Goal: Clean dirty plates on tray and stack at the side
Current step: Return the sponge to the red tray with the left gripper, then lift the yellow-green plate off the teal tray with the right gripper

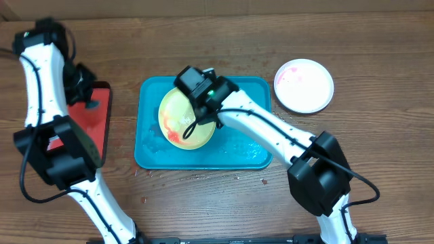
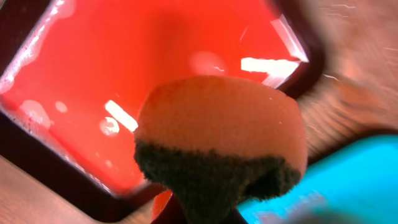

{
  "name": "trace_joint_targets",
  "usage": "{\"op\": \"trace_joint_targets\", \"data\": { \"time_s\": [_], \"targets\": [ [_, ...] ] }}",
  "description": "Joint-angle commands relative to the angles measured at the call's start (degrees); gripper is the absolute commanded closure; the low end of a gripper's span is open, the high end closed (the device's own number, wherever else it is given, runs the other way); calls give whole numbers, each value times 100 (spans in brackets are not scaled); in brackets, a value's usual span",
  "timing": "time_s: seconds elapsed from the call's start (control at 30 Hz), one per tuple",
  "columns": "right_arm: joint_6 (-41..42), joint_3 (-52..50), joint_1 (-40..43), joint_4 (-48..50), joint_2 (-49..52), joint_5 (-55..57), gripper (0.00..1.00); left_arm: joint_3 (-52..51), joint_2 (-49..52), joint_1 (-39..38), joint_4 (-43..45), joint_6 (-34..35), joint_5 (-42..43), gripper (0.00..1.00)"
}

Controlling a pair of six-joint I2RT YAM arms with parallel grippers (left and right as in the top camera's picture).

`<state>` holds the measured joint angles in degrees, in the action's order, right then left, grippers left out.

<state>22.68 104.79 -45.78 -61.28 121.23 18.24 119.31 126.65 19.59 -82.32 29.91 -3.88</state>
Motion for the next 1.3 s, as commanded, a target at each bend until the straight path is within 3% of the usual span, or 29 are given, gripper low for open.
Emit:
{"op": "trace_joint_targets", "data": {
  "time_s": [0.0,0.2,0.37,0.47,0.6,0.67,0.9,1.07,1.17,1.27],
  "targets": [
    [-42,291,-186,-142,-251,1121,96,-691,59,422,374,74,-52,96],
    [-57,586,-518,-728,-251,2728,96,-1204,61,1093,942,4,243,96],
    [-988,769,-721,-774,-251,3499,96,-1266,61,1335,1088,-400,1005,92],
    [-1320,841,-874,-719,-251,4162,96,-1270,61,1342,1084,-472,1123,73],
    [-1685,855,-1093,-507,-251,5110,96,-1270,61,1316,1056,-553,1147,34],
    [-1945,855,-1213,-374,-251,5460,96,-1270,61,1316,1038,-579,1152,24],
    [-3110,855,-1604,212,-251,6352,96,-1187,59,1381,1047,-1539,2430,17],
    [-3495,855,-1711,649,-251,7069,96,-896,7,1521,782,-1624,2500,19],
    [-3471,855,-1709,789,-251,6896,96,-590,-13,1582,557,-1644,2559,21],
    [-3471,850,-1676,776,-251,5766,96,-269,-13,1598,310,-1825,2813,26]
  ]
}}
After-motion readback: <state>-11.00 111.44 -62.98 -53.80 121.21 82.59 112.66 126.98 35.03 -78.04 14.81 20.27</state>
